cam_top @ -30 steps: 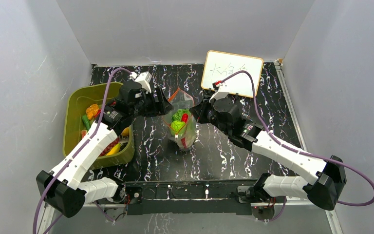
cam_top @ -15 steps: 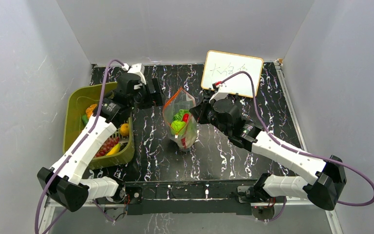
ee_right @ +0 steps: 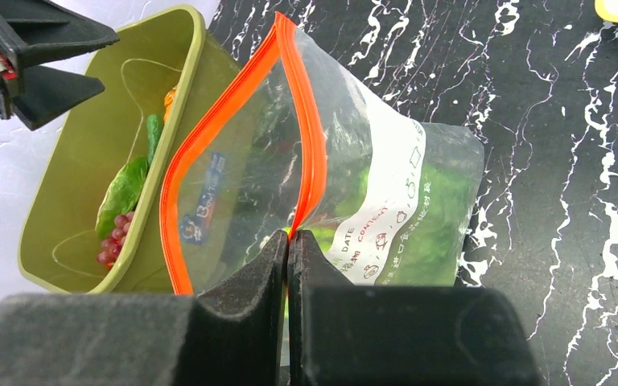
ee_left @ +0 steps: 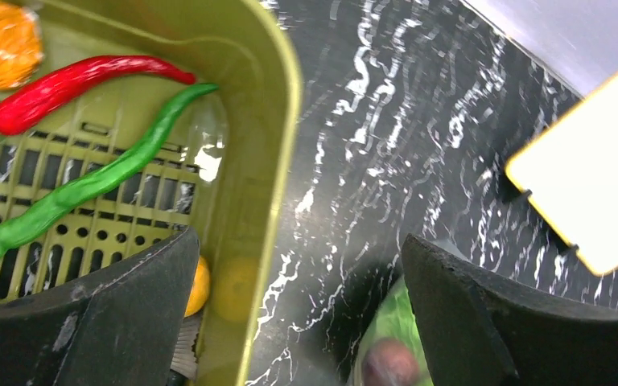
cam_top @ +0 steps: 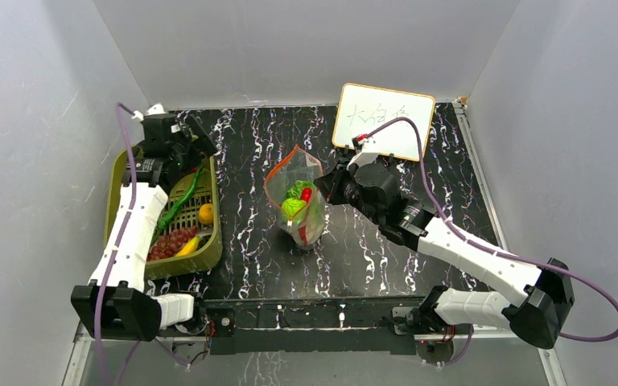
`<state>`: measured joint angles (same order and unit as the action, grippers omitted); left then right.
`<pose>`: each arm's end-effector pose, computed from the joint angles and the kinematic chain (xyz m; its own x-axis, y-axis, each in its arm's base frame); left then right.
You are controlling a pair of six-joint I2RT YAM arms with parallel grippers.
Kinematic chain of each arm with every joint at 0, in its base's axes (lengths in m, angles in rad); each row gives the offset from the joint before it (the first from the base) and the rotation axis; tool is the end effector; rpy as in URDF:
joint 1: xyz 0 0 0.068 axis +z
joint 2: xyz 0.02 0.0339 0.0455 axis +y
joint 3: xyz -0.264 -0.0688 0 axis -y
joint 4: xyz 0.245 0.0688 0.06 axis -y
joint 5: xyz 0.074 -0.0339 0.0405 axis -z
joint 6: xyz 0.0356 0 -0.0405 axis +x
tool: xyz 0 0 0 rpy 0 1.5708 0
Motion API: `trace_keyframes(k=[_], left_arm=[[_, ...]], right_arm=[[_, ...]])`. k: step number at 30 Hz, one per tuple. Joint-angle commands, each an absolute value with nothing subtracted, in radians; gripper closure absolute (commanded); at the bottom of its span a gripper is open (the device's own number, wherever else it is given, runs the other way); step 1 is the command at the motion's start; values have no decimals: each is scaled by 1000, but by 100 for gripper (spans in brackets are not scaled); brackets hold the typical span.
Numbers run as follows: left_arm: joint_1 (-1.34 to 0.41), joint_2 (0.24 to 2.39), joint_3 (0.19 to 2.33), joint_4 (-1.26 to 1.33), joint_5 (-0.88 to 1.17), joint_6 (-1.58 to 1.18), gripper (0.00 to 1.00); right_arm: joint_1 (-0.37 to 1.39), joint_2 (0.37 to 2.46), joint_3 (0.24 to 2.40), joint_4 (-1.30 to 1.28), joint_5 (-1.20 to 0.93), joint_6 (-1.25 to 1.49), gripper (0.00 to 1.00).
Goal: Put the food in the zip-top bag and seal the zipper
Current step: Pick up the fake vegetable from the bin.
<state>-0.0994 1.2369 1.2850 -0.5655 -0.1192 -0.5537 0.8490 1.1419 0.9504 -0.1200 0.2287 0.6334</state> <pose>0.2694 -0.0226 0.3805 -0.4164 -0.4832 -0.7702 -0.2625 0.8749 -0.4070 0.1815 0.1940 0.3326 -0.5115 0.2913 -0.8084 -0.3545 0.7854 0.5074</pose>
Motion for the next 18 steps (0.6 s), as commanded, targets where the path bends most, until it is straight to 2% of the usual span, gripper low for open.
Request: trace_keyframes(k=[1, 6, 11, 14, 18], left_arm=[[27, 1248, 1219, -575, -94, -676, 7], [141, 1282, 1122, -571, -60, -899, 15], [149, 1275, 1074, -545, -202, -1042, 28], [160, 1292, 1072, -567, -233, -1123, 29], [166, 1319, 1070, -624, -260, -1264, 37]], right_arm=[[848, 1093, 941, -51, 223, 631, 100], [848, 1084, 942, -62, 222, 629, 100], [848, 1088, 966, -82, 220, 629, 100], [848, 1096, 984, -99, 221, 628, 100], [848, 1102, 995, -116, 227, 625, 100]])
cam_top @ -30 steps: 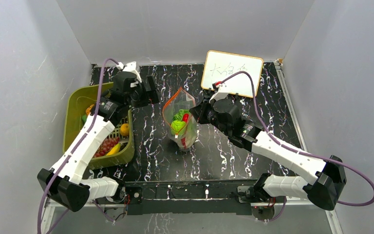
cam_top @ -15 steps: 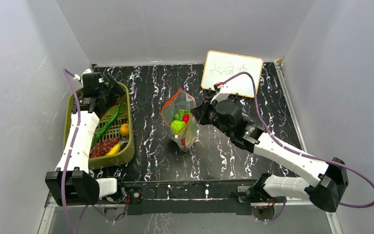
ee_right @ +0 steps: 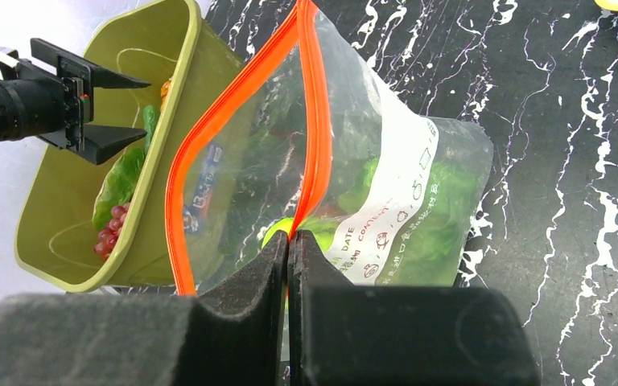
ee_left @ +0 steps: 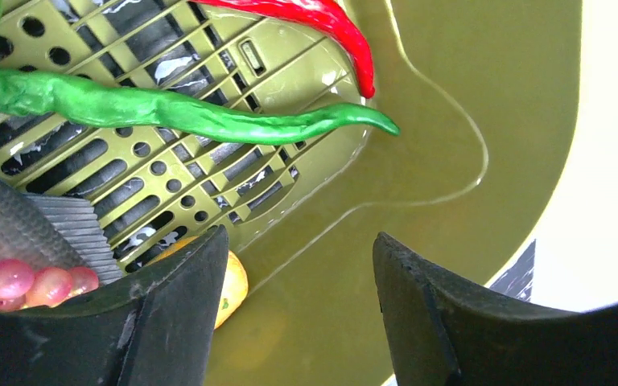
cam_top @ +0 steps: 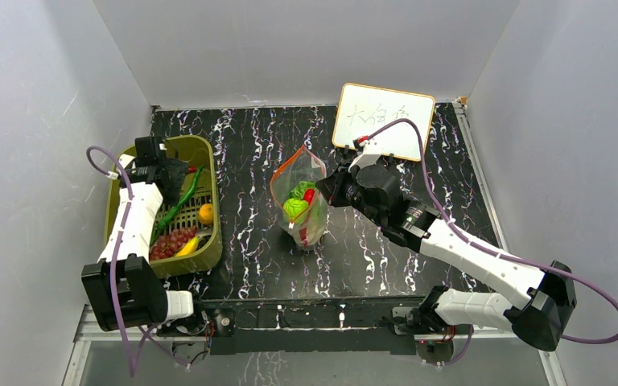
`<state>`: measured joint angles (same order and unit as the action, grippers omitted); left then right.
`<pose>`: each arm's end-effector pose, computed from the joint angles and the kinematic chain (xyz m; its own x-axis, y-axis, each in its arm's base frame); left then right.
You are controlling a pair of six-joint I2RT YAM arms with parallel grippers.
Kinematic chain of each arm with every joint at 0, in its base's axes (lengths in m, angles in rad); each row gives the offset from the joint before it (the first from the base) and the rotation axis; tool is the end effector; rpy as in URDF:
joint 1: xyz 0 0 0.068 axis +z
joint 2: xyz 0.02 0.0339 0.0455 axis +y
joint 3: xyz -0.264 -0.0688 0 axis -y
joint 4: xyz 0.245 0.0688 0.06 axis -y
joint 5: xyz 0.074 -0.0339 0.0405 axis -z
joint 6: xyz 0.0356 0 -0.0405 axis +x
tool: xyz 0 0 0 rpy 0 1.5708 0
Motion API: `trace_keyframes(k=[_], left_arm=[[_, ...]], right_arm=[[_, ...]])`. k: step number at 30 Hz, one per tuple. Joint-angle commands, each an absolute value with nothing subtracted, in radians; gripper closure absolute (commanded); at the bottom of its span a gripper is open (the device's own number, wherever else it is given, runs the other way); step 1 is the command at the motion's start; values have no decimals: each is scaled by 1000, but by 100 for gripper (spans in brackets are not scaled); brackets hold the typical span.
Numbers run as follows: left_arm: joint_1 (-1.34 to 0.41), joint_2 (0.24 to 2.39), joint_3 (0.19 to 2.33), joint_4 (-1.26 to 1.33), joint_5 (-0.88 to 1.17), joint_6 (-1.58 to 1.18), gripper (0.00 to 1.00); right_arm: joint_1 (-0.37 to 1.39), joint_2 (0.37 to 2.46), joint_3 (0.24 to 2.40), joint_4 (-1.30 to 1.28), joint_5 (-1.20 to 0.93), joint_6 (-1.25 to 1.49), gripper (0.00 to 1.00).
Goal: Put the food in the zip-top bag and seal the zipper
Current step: Pick up the fake vegetable from the bin.
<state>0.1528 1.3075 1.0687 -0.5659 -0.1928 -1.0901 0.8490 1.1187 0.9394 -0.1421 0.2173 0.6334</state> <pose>0.2748 0.0492 0.2902 -0.0805 -0.8929 -0.4430 -0.7613 0.3419 -0.5509 0.1773 0.1898 0.3320 -0.5221 0.2816 -0.8051 -0.3583 0.7841 0.5067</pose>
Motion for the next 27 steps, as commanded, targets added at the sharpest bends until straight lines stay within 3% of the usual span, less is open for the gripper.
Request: trace_keyframes(k=[1, 13, 20, 27], left_arm=[[169, 1327, 1069, -638, -265, -1301, 37], [181, 1428, 1061, -700, -241, -1662, 45], [195, 1452, 1046, -691, -278, -1746, 52], [216, 1505, 1066, -713, -241, -1762, 51]], right_arm=[[848, 1101, 995, -116, 230, 626, 100], [848, 1103, 1006, -111, 238, 617, 100], [848, 1104, 1006, -111, 239, 611, 100], [848, 1114, 1010, -97, 247, 604, 100]])
